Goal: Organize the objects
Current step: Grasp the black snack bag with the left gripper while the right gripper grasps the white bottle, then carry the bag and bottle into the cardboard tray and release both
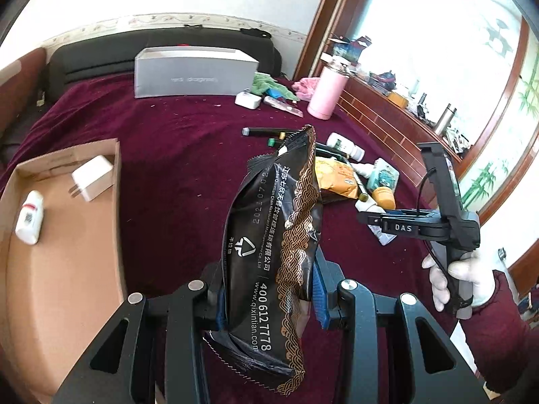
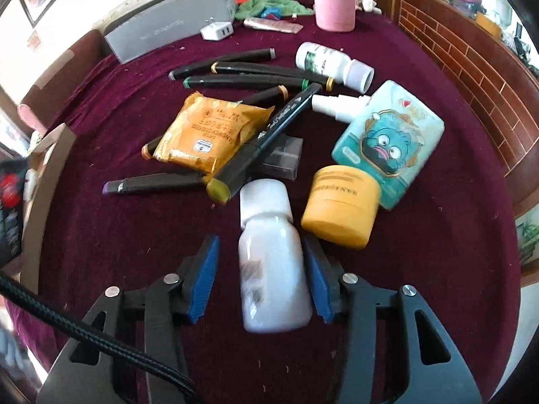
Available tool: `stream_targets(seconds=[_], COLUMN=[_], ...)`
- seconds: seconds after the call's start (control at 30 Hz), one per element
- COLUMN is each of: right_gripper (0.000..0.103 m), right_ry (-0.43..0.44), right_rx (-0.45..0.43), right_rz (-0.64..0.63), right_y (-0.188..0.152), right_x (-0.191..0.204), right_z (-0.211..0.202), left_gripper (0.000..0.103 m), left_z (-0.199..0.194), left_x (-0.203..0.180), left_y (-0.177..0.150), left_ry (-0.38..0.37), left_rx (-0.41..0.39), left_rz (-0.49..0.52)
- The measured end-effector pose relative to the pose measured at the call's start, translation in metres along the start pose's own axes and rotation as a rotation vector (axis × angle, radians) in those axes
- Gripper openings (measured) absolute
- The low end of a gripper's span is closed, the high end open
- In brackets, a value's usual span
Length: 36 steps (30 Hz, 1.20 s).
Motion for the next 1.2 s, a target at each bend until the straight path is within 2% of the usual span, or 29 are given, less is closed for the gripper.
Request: stream_targets(seconds=[0.03, 0.2, 0.33, 0.43, 0.53, 0.63, 0.73, 0.87, 1.0, 1.2], right_gripper=[0.032, 0.032, 0.032, 0.032, 0.032, 0.032, 0.032, 0.033, 0.033, 0.033], right_ry=[-0.013, 0.042, 0.198, 0.306, 0.405, 0.470, 0.536, 0.541, 0.535, 0.490], right_rx=[0.000, 0.021, 0.011, -0.006, 0.019, 0.050, 0.126, 0.179, 0.233, 0.231], right_rz=[-0.005, -0.014, -0.009, -0.048, -0.089, -0.131, -0.145, -0.158, -0.149, -0.157], right_y=[0.000, -0.013, -0.012, -0.002, 0.009, 0.014, 0.020, 0.029, 0.036, 0.042], right_x=[0.001, 0.011, 0.037, 0.075, 0.124, 0.179, 0.236, 0.295, 0.336, 0.358], right_z=[0.000, -0.017, -0.051, -0.072, -0.076, -0.067, -0.044, -0.008, 0.028, 0.058], left_gripper=[0.034, 0.034, 0.034, 0.034, 0.034, 0.034, 0.034, 0.034, 0.034, 0.036], left_z=[-0.002, -0.023, -0.041, -0.051, -0.053, -0.046, -0.030, -0.006, 0.013, 0.022], left_x=[0.003, 0.034, 0.067, 0.097, 0.126, 0.160, 0.191, 0.230, 0.254, 0.280], left_y=[-0.001, -0.005, -0.007, -0.005, 0.002, 0.005, 0.005, 0.004, 0.002, -0.001], left_ry=[0.002, 0.026, 0.049, 0.095, 0.142, 0.146, 0.162, 0.182, 0.144, 0.077], left_rx=[-0.005, -0.040, -0.053, -0.053, -0.055, -0.034, -0.002, 0.032, 0.038, -0.002], left_rz=[-0.009, -0.077, -0.143, -0.182, -0.212, -0.286, -0.349, -0.421, -0.486, -0.585])
Point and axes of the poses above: each gripper's, at about its wrist camera, not at the fingertips, and z roughly the way its jaws point, x to its left, y to its top, the point moved 6 cm from there along z, roughly the way its jaws point, and after that the axes turned 5 degrees about z, right-handed, at the moved point
